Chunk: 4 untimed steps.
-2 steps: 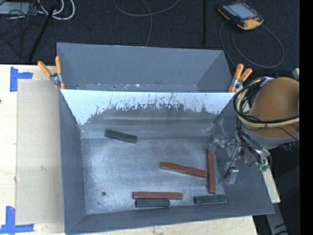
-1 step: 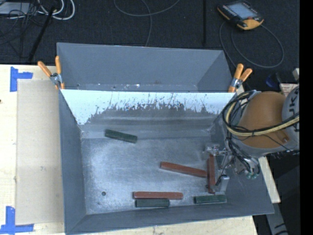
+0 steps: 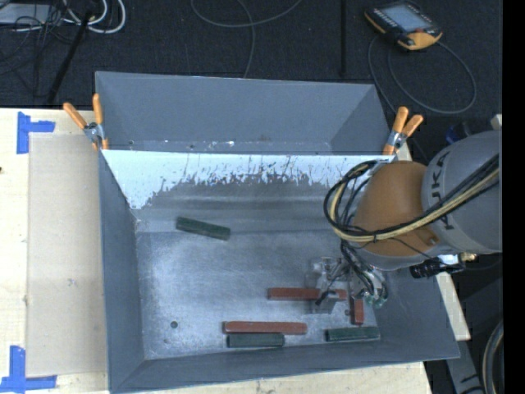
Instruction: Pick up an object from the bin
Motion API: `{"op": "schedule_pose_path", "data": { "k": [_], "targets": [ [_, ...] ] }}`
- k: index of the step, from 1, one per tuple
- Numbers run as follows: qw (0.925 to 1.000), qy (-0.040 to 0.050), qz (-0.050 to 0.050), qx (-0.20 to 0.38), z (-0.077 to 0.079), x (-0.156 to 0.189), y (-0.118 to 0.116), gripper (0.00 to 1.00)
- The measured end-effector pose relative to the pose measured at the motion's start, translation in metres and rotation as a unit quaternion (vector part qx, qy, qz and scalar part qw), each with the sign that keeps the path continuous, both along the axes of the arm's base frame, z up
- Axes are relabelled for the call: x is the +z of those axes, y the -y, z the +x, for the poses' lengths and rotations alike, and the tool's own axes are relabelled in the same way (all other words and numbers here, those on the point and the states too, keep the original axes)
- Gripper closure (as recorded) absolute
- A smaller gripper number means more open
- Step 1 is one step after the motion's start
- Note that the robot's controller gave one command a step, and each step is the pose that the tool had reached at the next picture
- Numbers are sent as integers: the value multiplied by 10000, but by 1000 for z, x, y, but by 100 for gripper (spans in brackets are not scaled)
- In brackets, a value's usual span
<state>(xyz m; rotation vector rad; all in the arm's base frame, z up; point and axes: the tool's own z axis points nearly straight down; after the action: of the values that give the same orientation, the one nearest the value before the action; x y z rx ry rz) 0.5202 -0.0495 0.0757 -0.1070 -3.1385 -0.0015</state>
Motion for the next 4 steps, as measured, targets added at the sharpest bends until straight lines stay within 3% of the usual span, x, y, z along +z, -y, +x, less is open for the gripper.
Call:
{"op": "schedule_pose_path", "data": {
  "k": [1, 2, 3, 4],
  "targets": [
    [10000, 0, -1, 3, 0, 0, 0, 100],
    [10000, -34, 7, -84, -22, 39, 22, 100],
    [9998, 5, -6, -205, -9, 114, 0, 100],
    [9998, 5, -6, -204, -9, 114, 0, 100]
  ]
}}
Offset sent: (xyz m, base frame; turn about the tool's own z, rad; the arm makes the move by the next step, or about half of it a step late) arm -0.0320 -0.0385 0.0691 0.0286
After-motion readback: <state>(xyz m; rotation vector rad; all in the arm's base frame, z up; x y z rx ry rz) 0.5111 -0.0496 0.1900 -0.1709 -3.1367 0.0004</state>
